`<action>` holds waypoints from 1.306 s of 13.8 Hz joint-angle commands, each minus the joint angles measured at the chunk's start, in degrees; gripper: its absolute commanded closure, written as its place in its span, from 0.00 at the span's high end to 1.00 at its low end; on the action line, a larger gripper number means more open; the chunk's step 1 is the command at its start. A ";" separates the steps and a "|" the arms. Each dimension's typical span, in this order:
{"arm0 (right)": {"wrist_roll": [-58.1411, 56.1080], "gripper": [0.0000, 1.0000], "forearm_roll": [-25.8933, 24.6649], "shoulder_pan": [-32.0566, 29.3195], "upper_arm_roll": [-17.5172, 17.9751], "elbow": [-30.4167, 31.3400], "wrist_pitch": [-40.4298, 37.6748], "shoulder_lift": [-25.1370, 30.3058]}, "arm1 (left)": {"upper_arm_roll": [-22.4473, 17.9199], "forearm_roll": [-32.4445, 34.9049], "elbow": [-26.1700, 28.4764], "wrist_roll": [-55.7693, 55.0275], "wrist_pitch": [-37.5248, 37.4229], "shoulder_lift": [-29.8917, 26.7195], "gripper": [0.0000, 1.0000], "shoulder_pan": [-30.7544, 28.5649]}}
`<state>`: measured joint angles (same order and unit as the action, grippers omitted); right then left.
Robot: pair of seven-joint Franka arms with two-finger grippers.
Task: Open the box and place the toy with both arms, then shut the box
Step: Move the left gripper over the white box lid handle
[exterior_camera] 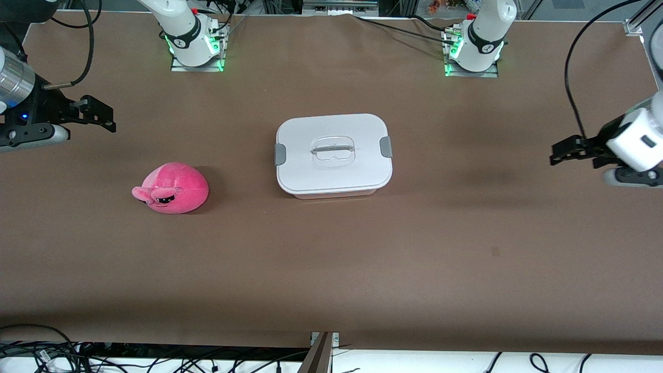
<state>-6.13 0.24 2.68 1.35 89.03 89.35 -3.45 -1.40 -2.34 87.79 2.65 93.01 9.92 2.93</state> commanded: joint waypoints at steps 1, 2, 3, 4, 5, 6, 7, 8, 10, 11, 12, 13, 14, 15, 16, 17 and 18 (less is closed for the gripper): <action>0.77 1.00 0.12 -0.13 0.14 -1.23 -0.93 -0.24 | 4.54 -0.82 -1.83 0.25 -1.43 2.12 1.00 2.77; 0.77 1.00 0.12 -0.13 0.14 -1.23 -0.84 -0.24 | 6.30 -1.00 -1.74 0.42 -1.34 2.47 1.00 4.44; 0.77 1.00 0.12 -0.13 0.14 -1.23 -0.84 -0.24 | 7.80 -1.69 -1.83 0.51 -1.25 3.17 1.00 5.76; 0.77 1.00 0.12 -0.13 0.14 -1.23 -0.84 -0.24 | 9.29 -2.66 -1.83 1.03 -1.25 3.96 1.00 7.68; 0.77 1.00 0.12 -0.13 0.14 -1.23 -0.84 -0.24 | 10.61 -3.10 -1.83 1.30 -1.08 4.84 1.00 9.44; 0.77 1.00 0.12 -0.13 0.14 -1.23 -0.84 -0.24 | 12.28 -3.19 -1.92 1.30 -0.64 6.15 1.00 11.55; 0.77 1.00 0.12 -0.13 0.14 -1.23 -0.84 -0.24 | 13.77 -3.11 -3.14 1.30 0.67 7.64 1.00 13.75; 0.77 1.00 0.12 -0.13 0.14 -1.23 -0.84 -0.24 | 14.66 -2.32 -5.06 1.21 2.77 9.83 1.00 16.81; 0.77 1.00 0.12 -0.13 0.14 -1.23 -0.84 -0.24 | 14.76 2.83 -8.49 2.52 5.68 14.67 1.00 25.07; 0.77 1.00 0.12 -0.13 0.14 -1.23 -0.84 -0.24 | 14.84 6.09 -9.55 3.23 6.74 16.60 1.00 28.24; 0.77 1.00 0.12 -0.13 0.14 -1.23 -0.84 -0.24 | 14.76 8.03 -9.74 3.58 8.66 18.10 1.00 30.79; 0.77 1.00 0.12 -0.13 0.14 -1.23 -0.84 -0.24 | 14.76 9.62 -9.65 4.72 11.20 19.25 1.00 32.47; 0.77 1.00 0.12 -0.13 0.14 -1.23 -0.84 -0.24 | 14.76 11.90 -9.48 7.34 13.49 20.13 1.00 33.97; 0.77 1.00 0.12 -0.13 0.14 -1.23 -0.84 -0.24 | 14.76 13.14 -9.48 11.37 14.39 21.27 1.00 35.03; 0.77 1.00 0.12 -0.13 0.14 -1.23 -0.84 -0.24 | 14.76 13.33 -9.56 14.54 14.57 22.41 1.00 35.47; 0.77 1.00 0.12 -0.13 0.14 -1.23 -0.84 -0.24 | 14.84 13.41 -9.39 17.18 15.96 23.03 1.00 35.56; 0.59 1.00 0.12 -0.13 0.14 -1.23 -0.76 -0.33 | 14.84 13.59 -8.78 20.51 17.98 23.47 1.00 35.57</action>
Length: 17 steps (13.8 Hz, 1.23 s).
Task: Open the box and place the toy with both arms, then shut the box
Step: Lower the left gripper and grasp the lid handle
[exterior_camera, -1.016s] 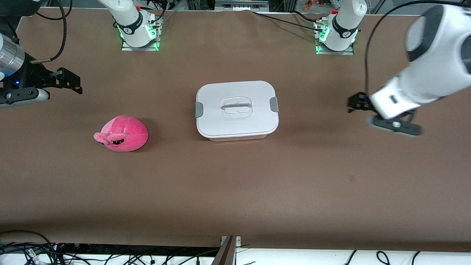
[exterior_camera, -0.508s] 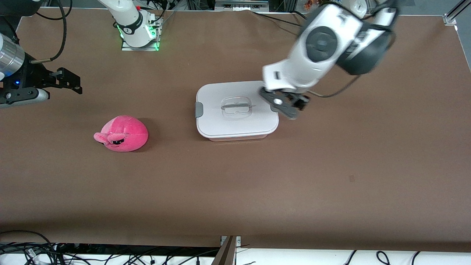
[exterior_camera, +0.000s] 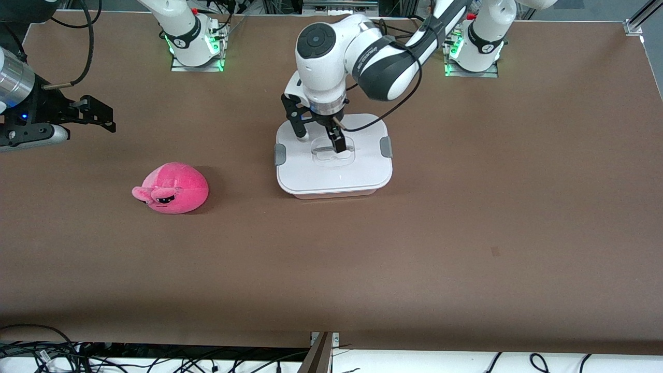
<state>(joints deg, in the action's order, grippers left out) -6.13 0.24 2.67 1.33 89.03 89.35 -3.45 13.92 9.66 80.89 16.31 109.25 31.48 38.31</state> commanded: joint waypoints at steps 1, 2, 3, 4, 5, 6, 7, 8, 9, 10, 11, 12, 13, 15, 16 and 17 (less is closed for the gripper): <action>0.59 1.00 0.11 -0.20 0.08 -1.23 -0.76 -0.33 | -0.47 1.59 -1.79 9.85 2.46 2.78 1.00 0.18; 0.59 1.00 0.11 -0.12 0.08 -1.23 -0.84 -0.33 | -0.47 1.68 -1.70 11.18 2.46 3.23 1.00 0.18; 0.59 1.00 0.11 -0.12 0.08 -1.23 -0.84 -0.33 | -0.47 1.68 -1.44 11.28 2.46 3.67 1.00 0.27; 0.59 1.00 0.11 -0.12 0.08 -1.23 -0.84 -0.33 | -0.47 1.68 -1.35 11.11 2.46 3.93 1.00 0.62; 0.59 1.00 0.11 -0.12 0.08 -1.23 -0.84 -0.33 | -0.47 1.59 -1.26 10.33 2.46 4.02 1.00 0.71; 0.59 1.00 0.11 -0.20 0.08 -1.23 -0.84 -0.33 | -0.47 1.50 -1.17 9.36 2.38 4.02 1.00 0.80; 0.59 1.00 0.11 -0.12 0.08 -1.23 -0.76 -0.33 | -0.47 1.50 -0.82 8.48 2.11 3.94 1.00 0.71; 0.68 1.00 0.11 -0.12 0.08 -1.23 -0.76 -0.33 | -0.47 1.59 -0.73 9.43 1.85 3.67 1.00 0.28; 0.59 1.00 0.11 -0.12 0.08 -1.23 -0.32 -0.33 | -0.47 1.50 -0.73 11.44 1.76 3.58 1.00 0.10; 0.42 1.00 0.20 -0.29 0.08 -1.23 0.47 -0.42 | -0.47 1.50 -0.65 12.85 1.67 3.41 0.77 -0.25; 0.24 1.00 0.11 -0.29 0.08 -1.32 1.34 -0.59 | -0.47 1.33 -0.65 12.43 0.98 3.23 0.37 -0.25; 0.42 1.00 0.55 -0.47 -0.01 -1.23 2.48 -1.55 | -0.47 1.15 -0.91 11.91 -0.42 2.97 0.18 0.01; 0.42 1.00 0.64 -0.47 -0.10 -1.49 2.84 -3.39 | -0.47 1.15 -0.91 11.90 -0.70 2.88 0.00 -0.08; 0.42 1.00 -0.24 -0.29 -0.01 -1.76 2.85 -5.94 | -0.47 1.15 -0.91 11.90 -1.05 2.27 0.00 0.01; 0.24 1.00 -0.24 -0.38 -0.01 -1.76 2.93 -6.65 | -0.47 1.15 -1.00 11.81 -1.05 2.09 0.00 0.18; 0.15 1.00 -0.32 -0.29 -0.01 -1.76 3.11 -8.22 | -0.47 1.15 -1.17 11.90 -1.05 2.00 0.00 0.18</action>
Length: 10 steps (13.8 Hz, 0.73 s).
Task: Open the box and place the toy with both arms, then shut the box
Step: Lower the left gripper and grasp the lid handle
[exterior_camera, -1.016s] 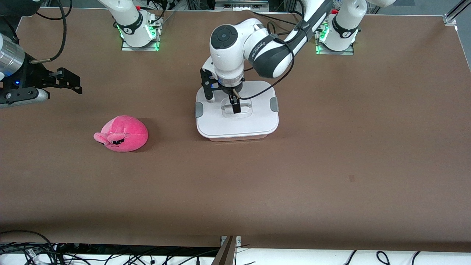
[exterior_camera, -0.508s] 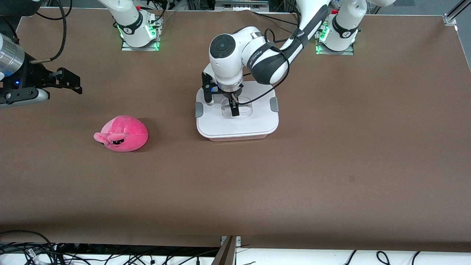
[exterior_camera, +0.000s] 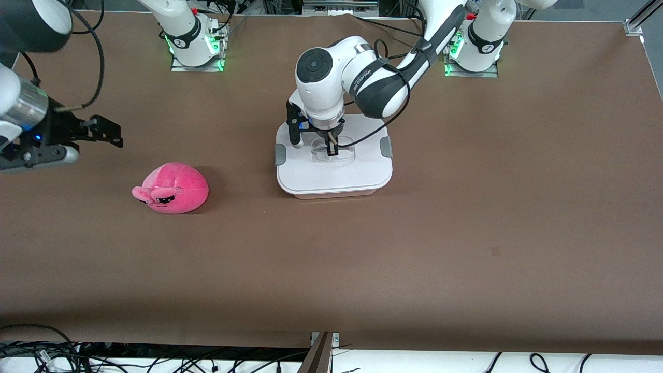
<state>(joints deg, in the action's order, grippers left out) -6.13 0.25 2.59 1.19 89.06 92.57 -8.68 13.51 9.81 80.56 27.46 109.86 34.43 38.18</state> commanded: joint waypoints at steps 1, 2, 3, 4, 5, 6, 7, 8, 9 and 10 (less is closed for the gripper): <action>0.07 1.00 -1.03 -0.05 0.13 -1.78 0.59 -3.88 | 0.03 0.91 -1.02 0.84 -1.67 -1.03 0.00 0.23; 0.07 1.00 -2.08 0.04 0.22 -1.78 1.12 -5.54 | -0.06 0.91 -1.11 1.01 -1.67 -1.46 0.00 0.23; 0.15 1.00 -2.36 0.65 0.31 -1.61 0.86 -8.87 | 0.03 0.74 -1.19 1.02 -1.84 -1.90 0.00 0.32; 0.15 1.00 -2.10 1.18 0.31 -1.43 0.86 -10.20 | 0.03 0.56 -1.37 1.02 -2.45 -2.34 0.00 0.32; 0.15 1.00 -2.01 1.10 0.31 -1.08 1.29 -10.74 | 0.03 0.47 -1.54 1.10 -3.42 -3.13 0.00 0.32; 0.24 1.00 -1.92 1.27 0.31 0.40 1.91 -10.83 | 0.11 0.39 -2.07 1.19 -4.38 -3.57 0.00 0.23; 0.24 1.00 -1.66 1.27 0.31 3.03 4.79 -10.66 | 0.11 0.21 -3.12 1.19 -5.96 -3.84 0.00 0.23; 0.33 1.00 -1.48 1.19 0.31 6.01 7.95 -10.40 | 0.03 -0.57 -4.61 1.37 -8.06 -3.84 0.00 0.06; 0.42 1.00 -1.39 1.19 0.13 8.56 10.07 -10.22 | -0.06 -0.84 -6.01 1.46 -10.35 -3.84 0.00 -0.20; 0.68 1.00 -1.13 1.10 0.05 11.03 11.13 -10.13 | 0.03 -0.93 -6.90 1.46 -12.28 -3.93 0.00 -1.08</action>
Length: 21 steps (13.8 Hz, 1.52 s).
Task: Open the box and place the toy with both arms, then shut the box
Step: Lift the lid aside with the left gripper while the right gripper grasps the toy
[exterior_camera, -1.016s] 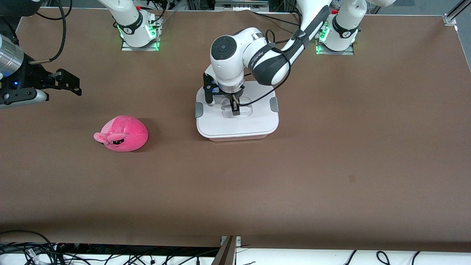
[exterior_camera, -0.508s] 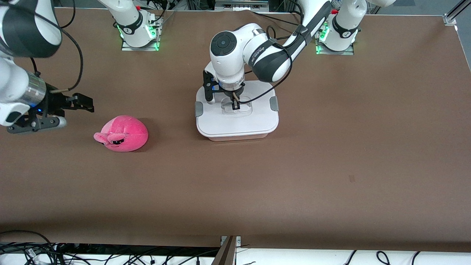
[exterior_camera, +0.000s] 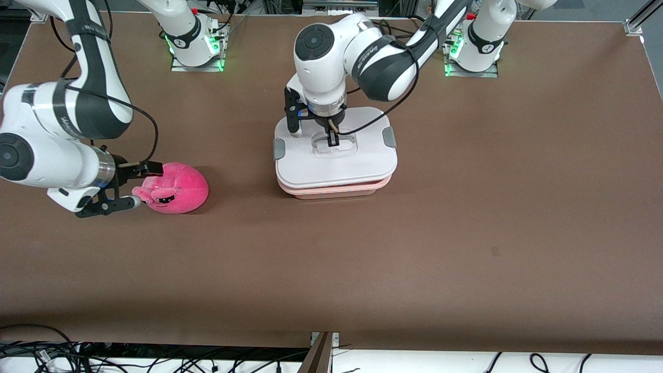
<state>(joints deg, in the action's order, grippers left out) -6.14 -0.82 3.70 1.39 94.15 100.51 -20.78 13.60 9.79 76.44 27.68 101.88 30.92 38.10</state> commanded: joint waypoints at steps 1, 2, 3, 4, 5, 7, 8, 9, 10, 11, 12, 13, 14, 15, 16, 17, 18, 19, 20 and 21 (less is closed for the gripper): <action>0.69 1.00 0.11 -0.10 -0.34 7.70 4.07 2.50 | 0.02 -1.00 -3.23 1.32 -6.50 -0.86 0.00 -2.14; 0.69 1.00 0.12 -0.10 -0.51 9.11 4.77 2.85 | 0.02 -1.00 -3.23 1.50 -8.52 -2.17 0.00 -4.33; 0.69 1.00 0.12 -0.10 -0.51 9.64 5.39 2.77 | 0.11 -2.13 -3.14 1.85 -10.02 -2.70 0.00 -6.88; 0.69 1.00 0.12 -0.19 -0.51 10.95 6.88 2.76 | -0.06 -5.02 -3.14 3.68 -11.60 -3.75 0.00 -10.29; 0.60 1.00 0.12 -0.19 -0.51 12.10 8.80 2.76 | -0.15 -6.00 -3.14 5.17 -12.23 -4.63 0.00 -13.46; 0.60 1.00 0.12 -0.19 -0.60 12.81 11.54 2.07 | -0.24 -5.58 -3.14 8.07 -13.72 -5.96 0.00 -20.05; 0.51 1.00 0.12 -0.19 -0.69 12.99 12.85 1.45 | -0.33 -5.66 -3.23 11.66 -14.08 -6.05 0.00 -23.91; 0.25 1.00 0.12 -0.27 -0.69 12.99 13.65 0.92 | -0.42 -5.75 -3.23 15.00 -14.08 -6.05 0.00 -27.35; 0.25 1.00 0.03 -0.36 -0.69 12.99 14.27 0.40 | -0.42 -5.92 -3.23 17.99 -14.08 -6.05 0.00 -30.51; 0.25 1.00 0.11 -0.36 -0.69 12.99 15.06 0.04 | -0.50 -5.93 -4.19 20.46 -14.08 -6.05 0.00 -33.41; 0.25 0.99 0.12 -0.36 -0.69 12.99 15.59 -0.48 | -0.59 -5.84 -4.98 23.70 -14.08 -5.70 0.00 -35.71; 0.16 0.99 0.12 -0.45 -0.69 13.08 16.29 -0.75 | -0.77 -5.75 -5.08 27.65 -14.08 -5.52 0.00 -37.64; 0.16 0.98 0.12 -0.71 -0.69 13.86 17.25 -1.01 | -0.94 -5.75 -5.08 30.82 -14.08 -5.44 0.00 -39.84; 0.16 0.94 0.12 -0.72 -0.69 15.00 18.65 -0.93 | -0.94 -5.66 -4.99 33.11 -14.08 -5.35 0.00 -42.30; 0.08 0.89 0.12 -0.72 -0.69 16.14 20.06 -0.67 | -0.94 -5.66 -4.90 35.49 -14.08 -5.00 0.00 -44.41; -0.27 0.79 0.12 -0.72 -0.69 16.24 20.16 -0.58 | -0.94 -5.57 -4.90 38.21 -14.08 -4.65 0.00 -46.52; -1.06 0.63 0.03 -0.72 -0.78 16.15 19.99 -0.49 | -0.94 -5.49 -4.90 41.02 -14.08 -4.64 0.00 -48.37; -1.68 0.43 0.03 -0.72 -0.86 16.07 19.73 -0.31 | -0.94 -5.31 -4.73 42.44 -14.08 -4.64 0.00 -49.78; -2.38 0.20 0.03 -0.72 -0.87 15.89 19.55 -0.05 | -1.03 -5.22 -4.46 43.50 -14.25 -4.64 0.00 -50.57; -3.95 0.00 0.03 -0.72 -0.87 15.71 19.11 0.39 | -1.03 -4.00 -4.29 44.47 -14.52 -4.64 0.00 -51.02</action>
<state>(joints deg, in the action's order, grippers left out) -7.46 -0.81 3.33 0.41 108.91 119.50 -21.79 12.04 5.23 72.75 69.39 88.66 26.20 -12.09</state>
